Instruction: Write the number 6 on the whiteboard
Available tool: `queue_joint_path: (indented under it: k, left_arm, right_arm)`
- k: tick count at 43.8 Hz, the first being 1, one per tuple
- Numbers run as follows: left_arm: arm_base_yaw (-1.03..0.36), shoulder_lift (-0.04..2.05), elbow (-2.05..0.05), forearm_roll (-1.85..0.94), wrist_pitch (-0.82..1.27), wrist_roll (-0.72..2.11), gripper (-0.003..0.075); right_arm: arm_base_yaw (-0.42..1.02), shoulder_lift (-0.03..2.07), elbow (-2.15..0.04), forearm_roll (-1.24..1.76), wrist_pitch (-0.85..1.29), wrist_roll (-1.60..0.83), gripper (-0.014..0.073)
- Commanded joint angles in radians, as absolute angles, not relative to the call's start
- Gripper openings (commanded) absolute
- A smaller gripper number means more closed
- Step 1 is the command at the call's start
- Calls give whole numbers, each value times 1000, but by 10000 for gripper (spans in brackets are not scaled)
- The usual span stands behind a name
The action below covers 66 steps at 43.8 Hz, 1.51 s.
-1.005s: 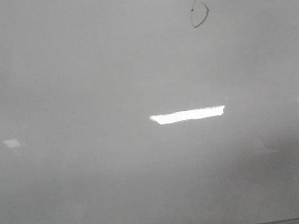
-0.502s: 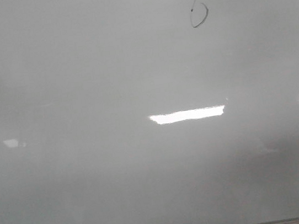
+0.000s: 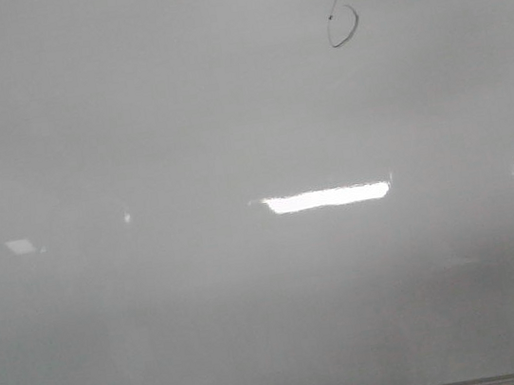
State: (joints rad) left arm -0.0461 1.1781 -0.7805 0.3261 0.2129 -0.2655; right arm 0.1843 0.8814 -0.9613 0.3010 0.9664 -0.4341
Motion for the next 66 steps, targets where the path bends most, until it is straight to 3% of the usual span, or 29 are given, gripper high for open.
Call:
queue_joint_path:
  k: [1,9,16,30,34,41,46,66]
  left_arm:
    - [-115,1062,-876,348,353,-265,410]
    - [-265,936,-956,348,692,-262,409]
    - [-373,832,-961,310,858,-262,409]
    - [-475,718,-961,252,896,-262,402]
    - [-476,718,-959,258,895,-262,342]
    - [-476,718,-943,258,891,-234,144]
    - [-476,718,-933,256,886,-218,4]
    - [-476,718,-929,258,867,-210,-20]
  right_arm:
    - [176,843,-995,301,921,-337,470]
    - [176,789,-995,199,964,-167,422]
    - [174,728,-995,42,1019,11,414]
    - [174,638,-972,37,1015,39,411]
    - [174,637,-960,36,1010,38,344]
    - [174,637,-939,36,988,37,69]
    - [174,637,-937,36,978,37,-74]
    - [174,637,-934,38,904,28,-68]
